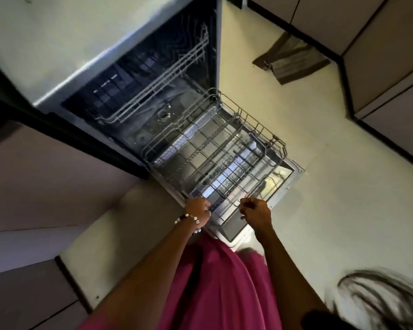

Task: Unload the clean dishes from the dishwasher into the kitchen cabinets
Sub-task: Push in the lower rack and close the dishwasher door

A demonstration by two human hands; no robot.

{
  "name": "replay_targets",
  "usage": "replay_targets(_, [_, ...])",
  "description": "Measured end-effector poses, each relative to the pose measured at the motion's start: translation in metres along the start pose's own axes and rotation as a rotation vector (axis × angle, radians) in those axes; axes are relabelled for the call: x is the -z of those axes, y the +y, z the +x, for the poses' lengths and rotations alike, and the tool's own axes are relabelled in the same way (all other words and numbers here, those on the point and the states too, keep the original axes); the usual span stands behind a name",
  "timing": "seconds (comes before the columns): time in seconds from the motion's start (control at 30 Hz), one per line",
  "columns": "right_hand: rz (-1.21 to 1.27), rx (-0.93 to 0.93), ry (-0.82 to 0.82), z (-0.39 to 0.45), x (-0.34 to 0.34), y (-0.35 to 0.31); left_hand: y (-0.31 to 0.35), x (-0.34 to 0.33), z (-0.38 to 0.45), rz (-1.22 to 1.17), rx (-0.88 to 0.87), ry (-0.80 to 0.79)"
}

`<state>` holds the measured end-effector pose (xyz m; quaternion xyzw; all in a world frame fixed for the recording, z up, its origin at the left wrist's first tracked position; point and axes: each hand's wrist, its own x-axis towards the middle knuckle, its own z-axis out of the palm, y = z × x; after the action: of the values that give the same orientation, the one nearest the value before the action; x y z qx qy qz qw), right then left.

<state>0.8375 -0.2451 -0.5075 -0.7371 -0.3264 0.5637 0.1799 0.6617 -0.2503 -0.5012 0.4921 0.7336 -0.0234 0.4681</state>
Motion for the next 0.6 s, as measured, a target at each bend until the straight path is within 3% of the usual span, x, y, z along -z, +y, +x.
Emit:
replay_targets(0.2, [0.081,-0.116,0.066,0.093,-0.006,0.060,-0.014,-0.077,0.088,0.060,0.003,-0.063])
replay_targets(0.4, [0.058,-0.099,0.138,0.181,-0.028,0.099,-0.035,-0.138,0.174,0.233,-0.089,-0.081])
replay_targets(0.6, [0.367,-0.157,0.147,0.218,-0.057,0.101,-0.050,-0.155,0.211,0.343,-0.123,-0.115])
